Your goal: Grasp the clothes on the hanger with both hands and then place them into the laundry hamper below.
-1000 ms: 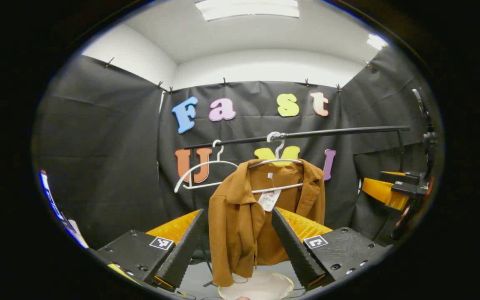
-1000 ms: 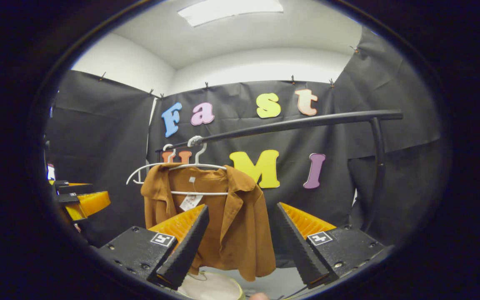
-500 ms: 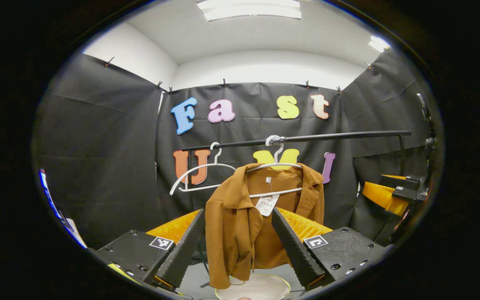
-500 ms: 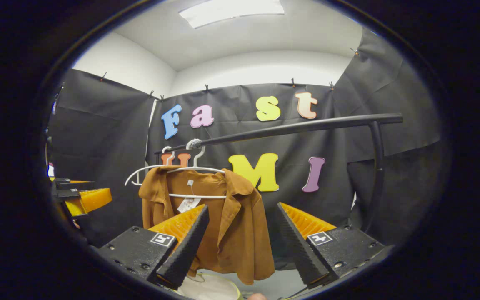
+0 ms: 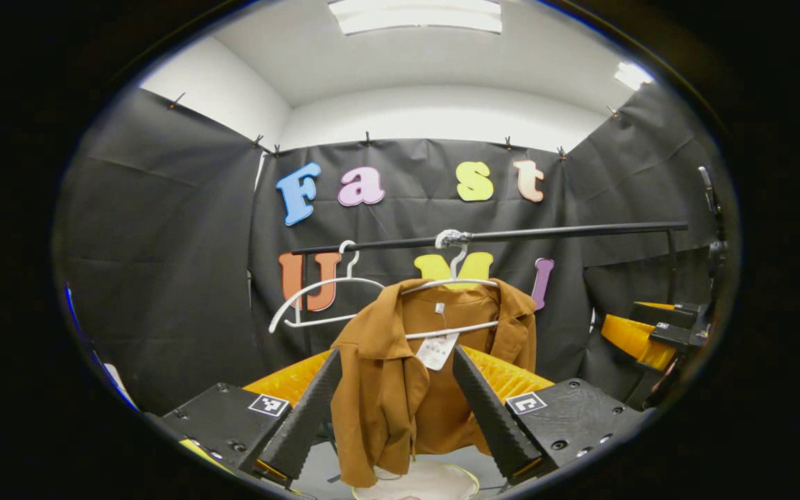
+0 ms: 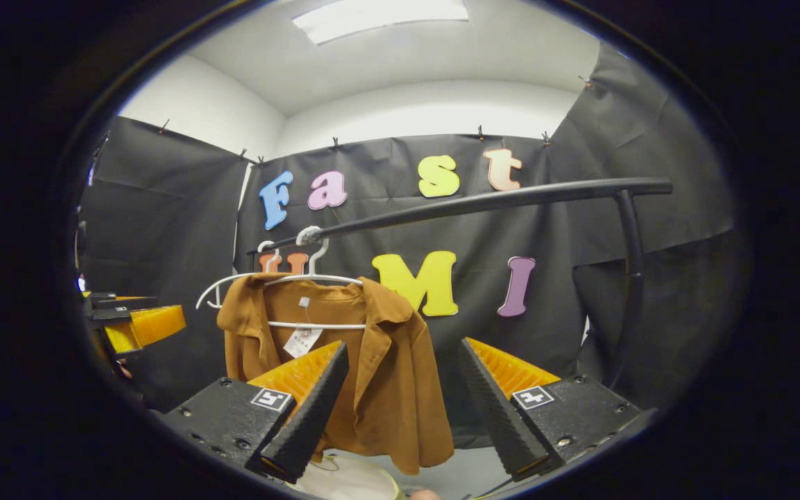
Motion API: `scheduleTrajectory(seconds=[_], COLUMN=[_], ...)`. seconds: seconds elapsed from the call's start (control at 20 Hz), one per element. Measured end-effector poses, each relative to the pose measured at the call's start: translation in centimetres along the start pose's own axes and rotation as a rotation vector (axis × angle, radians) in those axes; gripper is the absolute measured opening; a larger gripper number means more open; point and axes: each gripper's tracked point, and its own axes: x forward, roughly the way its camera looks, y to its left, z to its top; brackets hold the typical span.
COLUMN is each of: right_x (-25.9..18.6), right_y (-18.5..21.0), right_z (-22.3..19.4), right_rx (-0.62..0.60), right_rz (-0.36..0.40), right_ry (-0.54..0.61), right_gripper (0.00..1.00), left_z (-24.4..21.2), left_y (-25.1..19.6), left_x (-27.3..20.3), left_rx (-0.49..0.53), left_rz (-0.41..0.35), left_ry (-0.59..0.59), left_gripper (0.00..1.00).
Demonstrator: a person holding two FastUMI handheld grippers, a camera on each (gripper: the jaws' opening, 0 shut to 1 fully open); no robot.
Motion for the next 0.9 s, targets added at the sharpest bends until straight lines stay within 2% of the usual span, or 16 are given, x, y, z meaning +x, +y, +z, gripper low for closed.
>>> scheduleTrajectory(seconds=[0.25, 0.5, 0.55, 0.6, 0.65, 0.7, 0.9], right_x=[2.7, 5.8, 6.5, 7.2, 7.9, 8.7, 10.8], right_y=[0.7, 1.4, 1.4, 1.4, 1.6, 1.8, 3.3], right_z=[-2.1, -4.0, -4.3, -4.6, -5.0, -5.5, -7.7], right_rx=[0.023, 0.041, 0.046, 0.053, 0.061, 0.07, 0.093], right_rz=[0.018, 0.047, 0.049, 0.051, 0.06, 0.066, 0.11], right_ry=[0.057, 0.103, 0.109, 0.119, 0.127, 0.141, 0.189], right_gripper=[1.0, 0.99, 0.99, 1.0, 0.99, 1.0, 1.0], left_z=[-1.5, -2.8, -3.0, -3.2, -3.4, -3.8, -5.7], left_y=[-1.2, -2.0, -2.3, -2.4, -2.6, -2.8, -2.6], left_x=[1.5, 3.5, 3.8, 4.4, 4.8, 5.3, 6.9], left_rx=[-0.033, -0.02, -0.025, -0.033, -0.039, -0.044, -0.055], left_rz=[-0.03, -0.044, -0.046, -0.047, -0.049, -0.05, -0.034], left_ry=[0.045, 0.074, 0.073, 0.075, 0.08, 0.084, 0.118], left_gripper=[1.0, 1.0, 0.97, 1.0, 0.97, 1.0, 0.97])
